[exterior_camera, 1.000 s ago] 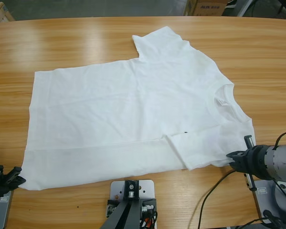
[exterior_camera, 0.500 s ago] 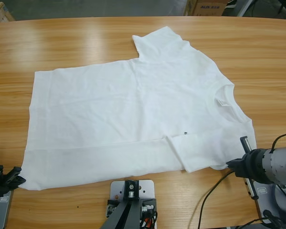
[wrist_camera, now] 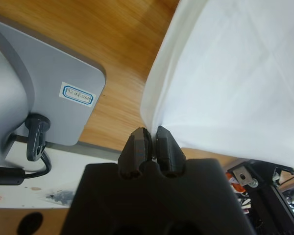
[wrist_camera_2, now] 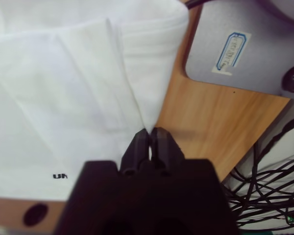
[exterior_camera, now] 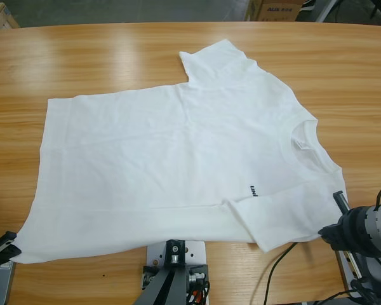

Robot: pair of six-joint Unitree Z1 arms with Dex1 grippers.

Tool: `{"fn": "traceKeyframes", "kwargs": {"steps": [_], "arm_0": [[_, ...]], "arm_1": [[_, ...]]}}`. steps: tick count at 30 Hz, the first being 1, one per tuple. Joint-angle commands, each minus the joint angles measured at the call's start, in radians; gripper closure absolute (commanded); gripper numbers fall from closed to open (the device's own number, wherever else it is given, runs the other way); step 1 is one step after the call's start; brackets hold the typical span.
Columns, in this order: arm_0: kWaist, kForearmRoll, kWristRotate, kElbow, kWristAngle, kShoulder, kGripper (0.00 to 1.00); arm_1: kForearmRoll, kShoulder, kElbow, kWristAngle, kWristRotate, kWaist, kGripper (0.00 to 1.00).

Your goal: Fold clothes

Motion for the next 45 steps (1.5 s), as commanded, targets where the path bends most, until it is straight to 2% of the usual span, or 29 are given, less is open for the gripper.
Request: {"fn": "traceKeyframes", "kwargs": {"steps": [1, 2, 3, 4, 5, 6, 7, 8, 12, 15, 17, 18, 19, 21, 23, 25, 28, 30, 31, 34, 37, 41, 43, 45], "arm_0": [[0.010, 0.019, 0.012, 0.006, -0.016, 0.009, 1.000], [0.010, 0.013, 0.010, 0.010, -0.020, 0.013, 1.000], [0.010, 0.004, 0.007, 0.015, -0.023, 0.017, 1.000], [0.010, -0.011, 0.006, 0.016, -0.025, 0.016, 1.000], [0.010, -0.026, 0.007, 0.015, -0.034, 0.017, 0.949], [0.010, -0.031, 0.009, 0.008, -0.041, 0.017, 0.841], [0.011, -0.030, 0.011, 0.000, -0.044, 0.013, 0.798], [0.010, -0.027, 0.013, -0.006, -0.047, 0.007, 0.747], [0.011, 0.035, 0.021, -0.049, -0.058, -0.030, 0.647], [0.010, 0.122, 0.028, -0.113, -0.049, -0.062, 0.575], [0.017, 0.129, 0.038, -0.137, -0.033, -0.076, 0.400], [0.034, 0.129, 0.064, -0.154, -0.018, -0.077, 0.261], [0.050, 0.129, 0.098, -0.173, 0.000, -0.078, 0.177], [0.103, 0.104, 0.170, -0.182, 0.040, -0.088, 0.074], [0.213, 0.035, 0.313, -0.176, 0.064, -0.096, 0.023], [0.303, -0.077, 0.503, -0.173, 0.064, -0.094, 0.034], [0.392, -0.196, 0.756, -0.175, 0.020, -0.069, 0.055], [0.457, -0.244, 0.912, -0.174, -0.019, -0.040, 0.059], [0.491, -0.272, 0.984, -0.175, -0.053, -0.019, 0.083], [0.594, -0.338, 1.084, -0.195, -0.183, 0.055, 0.089], [0.641, -0.352, 1.108, -0.235, -0.247, 0.128, 0.087], [0.655, -0.361, 1.107, -0.273, -0.301, 0.178, 0.083], [0.681, -0.371, 1.108, -0.278, -0.317, 0.186, 0.084], [0.725, -0.382, 1.112, -0.280, -0.324, 0.213, 0.086]], "arm_1": [[0.007, -0.010, 0.002, 0.043, 0.010, 0.015, 0.950], [0.005, -0.015, 0.003, 0.034, 0.006, 0.015, 0.722], [0.004, -0.024, 0.004, 0.014, -0.005, 0.015, 0.541], [0.002, -0.031, 0.002, -0.002, -0.015, 0.015, 0.401], [0.003, -0.037, -0.001, -0.011, -0.016, 0.015, 0.247], [0.003, -0.042, -0.006, -0.018, -0.017, 0.015, 0.133], [0.004, -0.041, -0.014, -0.023, -0.018, 0.015, 0.047], [0.006, -0.037, -0.022, -0.020, -0.018, 0.015, 0.005], [0.089, -0.065, -0.075, -0.025, -0.023, 0.015, 0.000], [0.238, -0.097, -0.185, -0.060, -0.079, 0.015, 0.000], [0.281, -0.116, -0.235, -0.120, -0.131, 0.015, 0.000], [0.276, -0.125, -0.240, -0.148, -0.150, 0.015, 0.010], [0.258, -0.141, -0.241, -0.178, -0.221, 0.015, 0.028], [0.173, -0.193, -0.236, -0.275, -0.434, 0.004, 0.041], [0.129, -0.235, -0.220, -0.280, -0.618, -0.102, 0.049], [0.068, -0.271, -0.218, -0.273, -0.912, -0.242, 0.093], [-0.225, -0.267, -0.201, -0.146, -1.449, -0.459, 0.096], [-0.365, -0.238, -0.191, -0.034, -1.656, -0.591, 0.096], [-0.437, -0.184, -0.197, 0.064, -1.749, -0.701, 0.096], [-0.469, 0.000, -0.300, 0.272, -1.854, -0.889, 0.096], [-0.469, 0.166, -0.435, 0.369, -1.946, -0.982, 0.102], [-0.466, 0.383, -0.637, 0.516, -2.101, -1.050, 0.270], [-0.462, 0.463, -0.707, 0.593, -2.152, -1.090, 0.314], [-0.449, 0.527, -0.759, 0.628, -2.191, -1.097, 0.349]]}}
